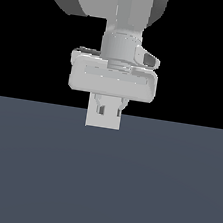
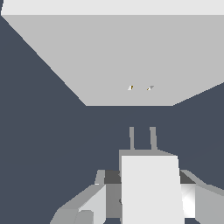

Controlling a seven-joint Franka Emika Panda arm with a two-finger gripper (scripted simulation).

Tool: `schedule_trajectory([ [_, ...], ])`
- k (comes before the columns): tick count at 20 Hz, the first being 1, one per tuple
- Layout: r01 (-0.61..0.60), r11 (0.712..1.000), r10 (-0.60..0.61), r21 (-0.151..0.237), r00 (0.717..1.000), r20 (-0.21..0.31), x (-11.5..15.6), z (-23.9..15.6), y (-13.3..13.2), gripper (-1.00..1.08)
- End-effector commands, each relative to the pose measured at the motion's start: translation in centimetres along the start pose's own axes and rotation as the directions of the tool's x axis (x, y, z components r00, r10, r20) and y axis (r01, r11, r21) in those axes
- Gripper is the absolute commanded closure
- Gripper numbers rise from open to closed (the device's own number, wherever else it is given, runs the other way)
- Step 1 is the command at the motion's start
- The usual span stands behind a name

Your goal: Plug the charger into the wall socket.

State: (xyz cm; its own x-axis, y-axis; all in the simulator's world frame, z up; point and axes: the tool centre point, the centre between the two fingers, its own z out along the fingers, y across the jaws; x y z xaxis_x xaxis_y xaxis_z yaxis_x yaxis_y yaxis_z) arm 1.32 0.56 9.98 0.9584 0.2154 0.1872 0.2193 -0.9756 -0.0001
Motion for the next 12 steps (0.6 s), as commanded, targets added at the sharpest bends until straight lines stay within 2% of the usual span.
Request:
schedule_trajectory([
  [1,0.0,1.0,0.0,0.0,1.0,0.0,0.6,0.1,0.0,1.08],
  [12,0.0,1.0,0.0,0.0,1.0,0.0,4.0,0.7,0.0,1.08],
])
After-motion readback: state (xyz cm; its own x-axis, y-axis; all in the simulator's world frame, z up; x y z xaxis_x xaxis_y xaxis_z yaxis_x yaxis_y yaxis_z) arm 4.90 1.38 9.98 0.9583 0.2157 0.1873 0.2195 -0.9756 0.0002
